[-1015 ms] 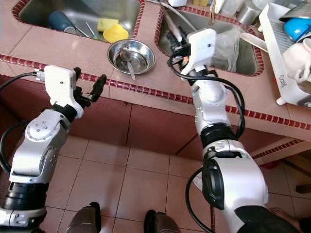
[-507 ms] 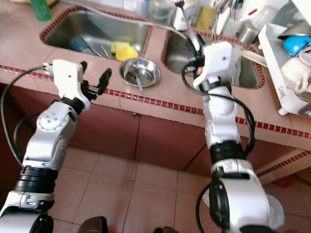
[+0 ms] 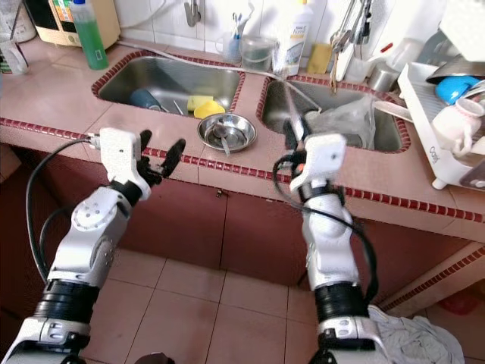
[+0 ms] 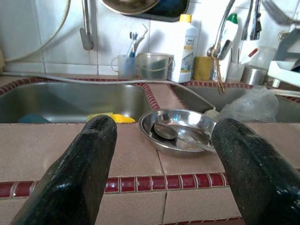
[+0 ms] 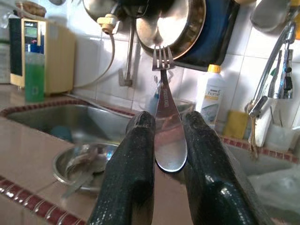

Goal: Kitchen organization

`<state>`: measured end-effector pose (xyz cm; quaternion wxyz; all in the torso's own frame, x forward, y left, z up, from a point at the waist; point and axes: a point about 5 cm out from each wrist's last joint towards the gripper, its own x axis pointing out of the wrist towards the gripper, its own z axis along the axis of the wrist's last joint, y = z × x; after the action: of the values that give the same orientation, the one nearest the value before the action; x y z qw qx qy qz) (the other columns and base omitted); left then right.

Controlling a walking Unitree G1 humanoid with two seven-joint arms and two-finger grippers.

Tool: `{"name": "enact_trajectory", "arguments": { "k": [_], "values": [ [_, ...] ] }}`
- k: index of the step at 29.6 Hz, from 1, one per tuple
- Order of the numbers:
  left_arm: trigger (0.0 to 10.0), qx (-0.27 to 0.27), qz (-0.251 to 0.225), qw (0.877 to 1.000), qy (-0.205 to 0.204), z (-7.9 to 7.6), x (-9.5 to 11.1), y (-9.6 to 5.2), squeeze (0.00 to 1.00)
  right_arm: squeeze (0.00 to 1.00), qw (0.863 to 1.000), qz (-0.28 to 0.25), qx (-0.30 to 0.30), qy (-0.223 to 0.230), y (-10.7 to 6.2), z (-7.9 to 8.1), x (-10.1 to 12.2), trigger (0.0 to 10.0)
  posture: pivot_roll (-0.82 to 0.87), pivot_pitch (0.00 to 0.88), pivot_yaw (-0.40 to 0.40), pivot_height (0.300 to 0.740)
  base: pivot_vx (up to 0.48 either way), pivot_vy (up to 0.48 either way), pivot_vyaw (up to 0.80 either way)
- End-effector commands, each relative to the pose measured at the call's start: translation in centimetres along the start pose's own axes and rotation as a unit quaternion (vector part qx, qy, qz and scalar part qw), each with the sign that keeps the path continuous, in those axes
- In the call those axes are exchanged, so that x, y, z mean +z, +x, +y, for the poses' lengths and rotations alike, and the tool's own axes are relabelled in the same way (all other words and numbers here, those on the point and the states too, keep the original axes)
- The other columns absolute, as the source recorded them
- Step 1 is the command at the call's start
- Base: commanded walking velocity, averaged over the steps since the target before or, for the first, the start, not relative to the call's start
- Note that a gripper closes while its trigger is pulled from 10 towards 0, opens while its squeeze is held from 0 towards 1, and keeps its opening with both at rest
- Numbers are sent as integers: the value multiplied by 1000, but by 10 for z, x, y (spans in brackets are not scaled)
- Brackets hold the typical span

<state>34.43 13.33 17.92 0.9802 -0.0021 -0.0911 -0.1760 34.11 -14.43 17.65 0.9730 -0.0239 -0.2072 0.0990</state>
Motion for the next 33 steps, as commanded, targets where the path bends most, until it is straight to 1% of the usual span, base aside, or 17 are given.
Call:
{"name": "enact_trajectory", "arguments": {
  "k": [1, 5, 7, 18, 24, 33],
  "values": [
    [10000, -8, -10, 1000, 2, -3, 3, 0, 0, 0, 1000, -16, -2, -5, 3, 1, 9, 10000, 141, 0, -37, 740, 0, 0, 0],
    [10000, -15, -10, 1000, 1, -4, 1, -1, 0, 0, 1000, -6, 2, -3, 0, 5, 7, 10000, 142, 0, -32, 740, 0, 0, 0],
    [10000, -22, -9, 1000, -7, -5, 1, -2, 0, 0, 1000, -2, -1, -2, -1, 5, 6, 10000, 143, 0, -30, 740, 0, 0, 0],
    [10000, -39, -2, 999, 5, -11, -4, -5, 0, 0, 1000, 5, 0, -1, -4, 10, 5, 10000, 146, 0, -24, 740, 0, 0, 0],
    [10000, -43, -3, 999, 1, -13, -3, -6, 0, 0, 1000, 10, -1, -1, -5, 10, 3, 10000, 149, 0, -26, 740, 0, 0, 0],
    [10000, -42, -2, 999, -4, -13, -3, -8, 0, 0, 1000, 14, -4, -2, -7, 9, 3, 10000, 148, 0, -29, 740, 305, 0, 0]
  ]
}}
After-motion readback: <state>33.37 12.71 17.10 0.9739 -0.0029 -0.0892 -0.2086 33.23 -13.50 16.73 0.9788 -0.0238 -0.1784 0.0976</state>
